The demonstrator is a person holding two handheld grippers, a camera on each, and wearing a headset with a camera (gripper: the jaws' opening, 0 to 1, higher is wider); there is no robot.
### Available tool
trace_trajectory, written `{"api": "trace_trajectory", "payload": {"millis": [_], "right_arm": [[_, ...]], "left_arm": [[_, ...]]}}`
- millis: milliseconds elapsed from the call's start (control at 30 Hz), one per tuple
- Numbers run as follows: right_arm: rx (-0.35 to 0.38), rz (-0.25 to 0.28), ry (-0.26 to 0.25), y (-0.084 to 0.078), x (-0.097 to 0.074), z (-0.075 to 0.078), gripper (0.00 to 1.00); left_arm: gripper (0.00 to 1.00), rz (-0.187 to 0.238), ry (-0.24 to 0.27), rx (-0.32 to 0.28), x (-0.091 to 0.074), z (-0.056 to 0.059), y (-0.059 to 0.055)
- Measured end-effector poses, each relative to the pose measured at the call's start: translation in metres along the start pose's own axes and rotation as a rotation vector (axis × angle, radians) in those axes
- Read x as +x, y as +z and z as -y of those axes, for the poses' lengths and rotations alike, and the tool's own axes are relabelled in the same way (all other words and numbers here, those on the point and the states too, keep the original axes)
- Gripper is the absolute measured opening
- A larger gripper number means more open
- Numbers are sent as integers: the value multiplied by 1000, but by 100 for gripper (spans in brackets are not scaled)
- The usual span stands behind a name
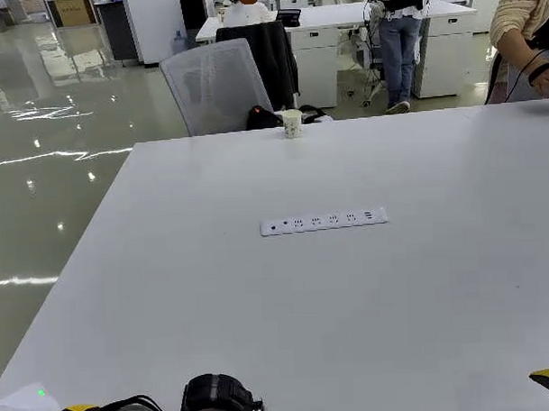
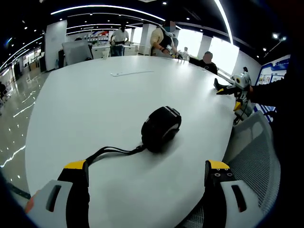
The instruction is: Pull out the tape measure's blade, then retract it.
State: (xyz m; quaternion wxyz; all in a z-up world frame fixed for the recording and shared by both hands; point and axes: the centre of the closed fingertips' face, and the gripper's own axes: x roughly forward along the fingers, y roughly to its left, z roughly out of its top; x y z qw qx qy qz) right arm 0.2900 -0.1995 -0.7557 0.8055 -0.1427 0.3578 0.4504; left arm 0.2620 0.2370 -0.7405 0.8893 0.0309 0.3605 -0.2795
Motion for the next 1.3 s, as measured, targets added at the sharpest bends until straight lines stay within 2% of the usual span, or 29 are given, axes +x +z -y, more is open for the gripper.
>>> {"api": "trace_trajectory", "payload": {"millis": [67,367,700,833,867,933,1100,1300], "right_arm": [[27,6,3,0,1,-1,99],[49,14,14,3,8,-6,99],[32,-8,19,-4,12,-10,99],[27,-15,20,-6,13,-11,99],[26,-14,20,-7,13,-11,99],[28,-12,20,-7,13,-11,99],[15,-13,19,-6,10,-9,99],[5,-6,0,2,4,2,99]], "left_arm": [[99,-9,-7,2,0,2,-2],[99,-38,-8,22,-2,2,-9],[99,-42,8,17,-3,-2,-14],[99,-46,1,12,-2,1,-17],[99,-52,-14,0,-3,5,-17],[99,-47,4,25,-2,2,-17],[99,-51,0,20,-2,-1,-17],[99,-39,5,20,-3,-5,-9]]}}
